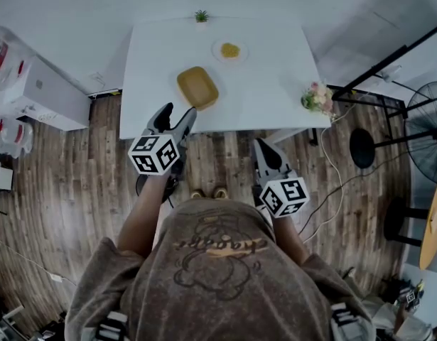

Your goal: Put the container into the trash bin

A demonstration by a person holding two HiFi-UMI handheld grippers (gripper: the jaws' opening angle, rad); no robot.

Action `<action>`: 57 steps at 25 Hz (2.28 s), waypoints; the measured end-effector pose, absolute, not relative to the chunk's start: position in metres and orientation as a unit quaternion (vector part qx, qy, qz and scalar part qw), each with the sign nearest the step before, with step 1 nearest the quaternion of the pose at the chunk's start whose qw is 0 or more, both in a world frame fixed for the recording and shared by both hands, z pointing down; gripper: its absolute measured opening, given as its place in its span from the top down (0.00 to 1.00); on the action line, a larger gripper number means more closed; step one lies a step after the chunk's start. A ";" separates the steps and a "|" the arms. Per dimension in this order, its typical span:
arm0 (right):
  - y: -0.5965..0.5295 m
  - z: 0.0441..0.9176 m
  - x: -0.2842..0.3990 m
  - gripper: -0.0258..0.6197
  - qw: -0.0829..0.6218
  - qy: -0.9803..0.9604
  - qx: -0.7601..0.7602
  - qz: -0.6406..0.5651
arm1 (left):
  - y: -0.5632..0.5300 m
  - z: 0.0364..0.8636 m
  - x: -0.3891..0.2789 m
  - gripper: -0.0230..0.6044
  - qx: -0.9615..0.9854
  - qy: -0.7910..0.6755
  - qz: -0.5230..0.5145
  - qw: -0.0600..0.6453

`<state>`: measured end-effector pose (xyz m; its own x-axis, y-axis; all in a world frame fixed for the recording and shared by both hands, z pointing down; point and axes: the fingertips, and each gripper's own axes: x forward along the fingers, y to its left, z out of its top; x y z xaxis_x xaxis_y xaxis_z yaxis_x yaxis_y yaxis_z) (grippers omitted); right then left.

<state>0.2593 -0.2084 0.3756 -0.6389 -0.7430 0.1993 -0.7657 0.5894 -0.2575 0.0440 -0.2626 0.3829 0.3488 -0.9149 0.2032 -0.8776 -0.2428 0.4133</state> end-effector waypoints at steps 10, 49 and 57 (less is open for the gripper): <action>-0.209 0.382 0.271 0.96 0.041 -0.880 0.441 0.171 | -0.310 0.441 0.040 0.49 0.770 -0.580 0.014 0.265; -0.209 0.405 0.339 0.96 0.060 -0.828 0.521 0.197 | -0.389 0.576 0.018 0.79 0.666 -0.638 0.146 0.358; -0.207 0.406 0.337 0.96 0.062 -0.830 0.519 0.196 | -0.385 0.572 0.015 0.93 0.662 -0.643 0.149 0.355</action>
